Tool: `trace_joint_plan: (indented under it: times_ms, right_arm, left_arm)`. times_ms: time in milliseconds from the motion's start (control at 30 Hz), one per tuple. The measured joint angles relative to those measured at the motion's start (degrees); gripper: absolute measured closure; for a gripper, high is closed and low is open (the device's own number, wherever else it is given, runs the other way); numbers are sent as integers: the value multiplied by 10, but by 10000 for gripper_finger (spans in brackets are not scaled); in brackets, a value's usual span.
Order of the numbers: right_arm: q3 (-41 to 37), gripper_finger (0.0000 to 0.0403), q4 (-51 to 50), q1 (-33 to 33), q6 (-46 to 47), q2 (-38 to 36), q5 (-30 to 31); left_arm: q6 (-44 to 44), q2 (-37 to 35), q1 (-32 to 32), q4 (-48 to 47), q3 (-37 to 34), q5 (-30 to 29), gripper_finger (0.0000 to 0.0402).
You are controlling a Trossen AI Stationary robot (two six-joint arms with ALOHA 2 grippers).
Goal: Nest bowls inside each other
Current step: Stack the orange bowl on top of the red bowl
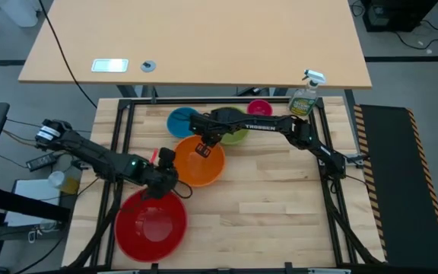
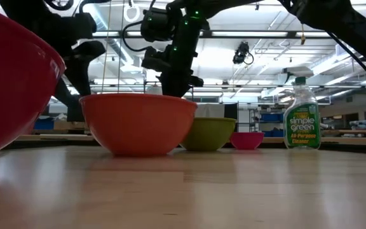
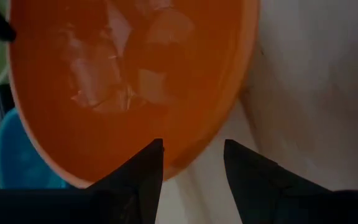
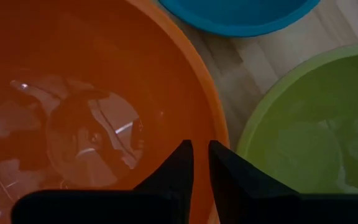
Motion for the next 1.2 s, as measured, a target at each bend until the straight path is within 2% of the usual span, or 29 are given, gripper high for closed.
trace_joint_plan:
  times_ms: [233, 500, 667, 900, 1200]
  right_arm:
    - [0, 343, -6, 7, -5, -1, -15]
    - [6, 343, -24, 26, -9, -15, -16]
    - [5, 343, -25, 35, -7, -15, -14]
    - [5, 343, -35, 46, -5, -15, -11]
    - [5, 340, -51, 33, -9, -15, -15]
  left_arm:
    - [25, 45, 0, 2, 7, -17, 230]
    - [20, 52, -11, 12, 7, -20, 233]
    - [13, 52, -26, 11, 7, -20, 277]
    - [0, 52, -31, 11, 6, -11, 384]
    - [9, 52, -45, 10, 6, -11, 372]
